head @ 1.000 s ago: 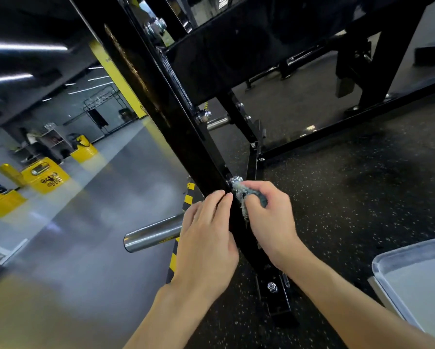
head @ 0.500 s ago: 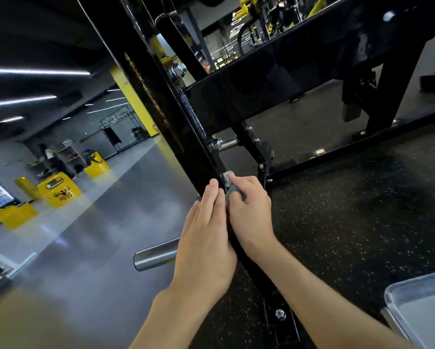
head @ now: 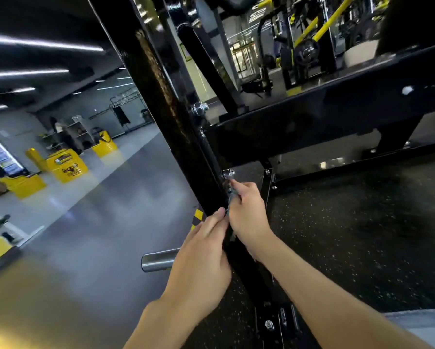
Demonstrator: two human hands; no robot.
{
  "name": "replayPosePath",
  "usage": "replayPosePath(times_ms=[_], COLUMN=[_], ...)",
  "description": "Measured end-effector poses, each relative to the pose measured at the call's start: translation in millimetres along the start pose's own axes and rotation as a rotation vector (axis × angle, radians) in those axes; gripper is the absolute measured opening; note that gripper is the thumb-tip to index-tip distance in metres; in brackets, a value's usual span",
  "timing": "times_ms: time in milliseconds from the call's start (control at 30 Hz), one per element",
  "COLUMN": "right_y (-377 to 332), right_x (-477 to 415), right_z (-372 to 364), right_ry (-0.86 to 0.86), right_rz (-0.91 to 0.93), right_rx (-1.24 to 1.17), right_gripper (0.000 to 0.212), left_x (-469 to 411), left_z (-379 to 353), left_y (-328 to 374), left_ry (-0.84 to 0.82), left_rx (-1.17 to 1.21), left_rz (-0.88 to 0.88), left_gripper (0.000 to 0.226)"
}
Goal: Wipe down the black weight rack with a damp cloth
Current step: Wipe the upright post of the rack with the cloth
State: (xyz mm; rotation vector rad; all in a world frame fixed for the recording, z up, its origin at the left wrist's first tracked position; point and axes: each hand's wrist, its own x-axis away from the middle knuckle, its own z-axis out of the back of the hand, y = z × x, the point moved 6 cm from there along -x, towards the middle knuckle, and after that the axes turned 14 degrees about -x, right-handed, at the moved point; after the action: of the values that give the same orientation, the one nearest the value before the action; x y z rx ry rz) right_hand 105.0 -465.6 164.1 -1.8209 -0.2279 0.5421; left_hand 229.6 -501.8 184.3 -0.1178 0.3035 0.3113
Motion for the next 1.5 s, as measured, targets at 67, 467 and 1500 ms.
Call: replayPosePath(times_ms=[67, 467, 1500], right_y=[-6, -206, -232], right_x=[11, -28, -63], right_z=[5, -22, -64], right_ry=[-0.057, 0.058, -0.046], right_rz=[-0.055, 0.26, 0.373], right_rx=[-0.007, -0.1, 0.057], right_gripper=[0.038, 0.026, 0.033], left_x=[-6, -99, -126], left_z=[16, 201, 272], left_y=[-3, -19, -28], left_ry=[0.028, 0.49, 0.553], left_rx=[-0.006, -0.32, -0.605], left_rz=[0.006, 0.105, 0.175], left_gripper=[0.062, 0.11, 0.127])
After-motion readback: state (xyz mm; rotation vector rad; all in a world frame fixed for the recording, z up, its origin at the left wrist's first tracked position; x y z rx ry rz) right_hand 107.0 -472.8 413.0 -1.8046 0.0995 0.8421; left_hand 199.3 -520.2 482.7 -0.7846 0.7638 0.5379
